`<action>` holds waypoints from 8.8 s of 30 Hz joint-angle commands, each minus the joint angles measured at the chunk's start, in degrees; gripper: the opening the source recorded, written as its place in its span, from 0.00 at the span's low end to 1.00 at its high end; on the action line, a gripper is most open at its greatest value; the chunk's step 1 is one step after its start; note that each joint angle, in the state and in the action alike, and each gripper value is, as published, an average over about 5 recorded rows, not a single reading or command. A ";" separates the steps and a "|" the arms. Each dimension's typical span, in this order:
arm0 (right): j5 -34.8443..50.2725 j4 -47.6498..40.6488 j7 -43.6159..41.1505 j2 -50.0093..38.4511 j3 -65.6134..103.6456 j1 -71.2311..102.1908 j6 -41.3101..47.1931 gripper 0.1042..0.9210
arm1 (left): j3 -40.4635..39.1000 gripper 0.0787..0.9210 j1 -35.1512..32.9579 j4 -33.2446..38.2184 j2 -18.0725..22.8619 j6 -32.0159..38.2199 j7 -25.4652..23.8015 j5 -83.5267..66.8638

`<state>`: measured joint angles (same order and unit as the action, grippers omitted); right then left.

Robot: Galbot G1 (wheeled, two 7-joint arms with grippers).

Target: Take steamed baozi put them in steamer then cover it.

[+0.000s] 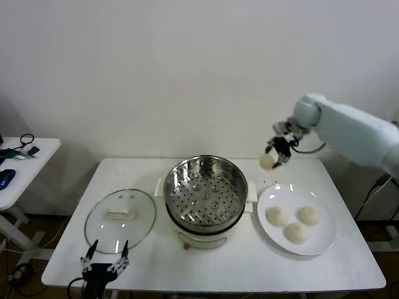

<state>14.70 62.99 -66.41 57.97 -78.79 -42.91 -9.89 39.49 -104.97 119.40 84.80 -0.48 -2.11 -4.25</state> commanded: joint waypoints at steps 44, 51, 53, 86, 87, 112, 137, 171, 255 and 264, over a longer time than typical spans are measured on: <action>-0.99 -1.65 7.69 16.00 -10.19 -5.49 -28.65 0.88 | 0.55 0.88 -0.21 1.66 0.45 0.04 0.44 1.12; 27.48 5.42 0.61 0.29 -26.53 -20.41 -4.63 0.88 | 0.17 0.88 -0.57 2.26 0.60 -0.05 0.35 1.71; 28.42 8.48 2.30 -5.05 -30.25 -21.34 4.74 0.88 | 0.18 0.88 -0.50 2.22 0.54 -0.10 0.33 1.71; 10.81 8.26 21.28 -15.00 -8.46 22.45 32.11 0.88 | 0.70 0.88 -0.86 2.13 0.90 0.30 0.89 2.14; 10.45 7.72 21.27 -14.70 -8.09 22.86 31.86 0.88 | 0.70 0.88 -0.88 2.11 0.95 0.34 0.91 2.18; 13.94 10.20 12.26 -12.64 -17.83 2.41 26.62 0.65 | 0.71 0.88 -1.12 2.04 0.85 0.46 1.38 2.39; 42.65 17.59 19.25 18.84 -12.91 -7.73 38.29 0.65 | 0.21 0.88 -1.19 3.45 -0.17 -0.12 1.03 2.73; 30.78 9.42 15.47 18.15 -15.69 -3.16 34.08 0.86 | 0.93 0.88 -1.03 3.47 0.50 -0.44 1.00 2.55; 4.45 22.62 4.27 2.07 -13.64 -26.96 -10.72 0.63 | 0.00 0.88 0.03 4.31 1.76 -2.12 0.57 6.41; -4.99 36.72 8.89 9.53 -11.25 -15.16 -11.55 0.63 | 0.99 0.88 -0.41 5.41 1.78 -2.13 0.57 5.77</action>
<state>16.40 88.61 -58.42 55.93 -90.12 -56.54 -11.87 40.54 -105.47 124.83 86.59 -2.53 -1.53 1.46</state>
